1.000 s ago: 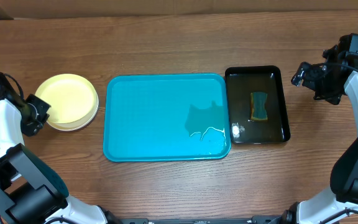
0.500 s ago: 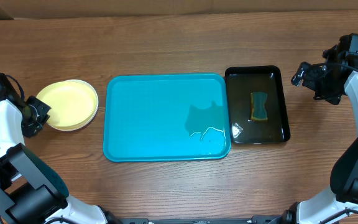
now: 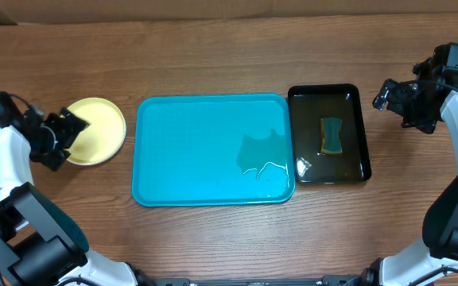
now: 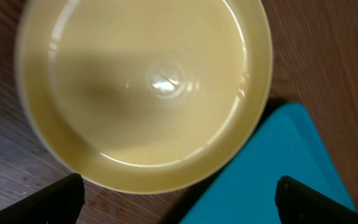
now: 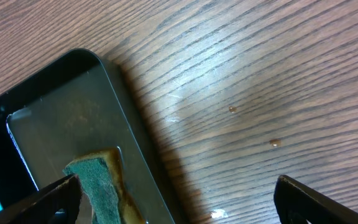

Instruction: Clean dirty plates on tray and stack at the side

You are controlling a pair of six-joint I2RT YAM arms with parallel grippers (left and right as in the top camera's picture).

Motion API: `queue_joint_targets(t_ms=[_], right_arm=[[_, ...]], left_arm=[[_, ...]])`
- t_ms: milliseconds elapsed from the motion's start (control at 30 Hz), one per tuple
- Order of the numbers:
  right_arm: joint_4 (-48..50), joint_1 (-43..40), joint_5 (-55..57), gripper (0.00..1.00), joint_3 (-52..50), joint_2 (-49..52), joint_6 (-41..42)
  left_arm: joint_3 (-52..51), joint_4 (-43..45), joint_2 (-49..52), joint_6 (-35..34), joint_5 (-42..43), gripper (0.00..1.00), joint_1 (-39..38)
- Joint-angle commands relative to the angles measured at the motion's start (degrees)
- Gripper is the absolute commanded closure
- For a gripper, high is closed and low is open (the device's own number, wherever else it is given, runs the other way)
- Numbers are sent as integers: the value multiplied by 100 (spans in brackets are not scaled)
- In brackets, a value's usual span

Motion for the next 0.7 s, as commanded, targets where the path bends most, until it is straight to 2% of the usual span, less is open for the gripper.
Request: queue_joint_targets(t_ms=[0, 267, 667], right_arm=[[28, -11, -4, 0, 57, -125, 17], [28, -11, -4, 0, 57, -125, 20], [28, -11, -4, 0, 57, -125, 17]], left_arm=[[2, -138, -129, 269, 660, 0, -291], [2, -138, -129, 269, 662, 0, -584], [2, -136, -129, 269, 662, 0, -584]])
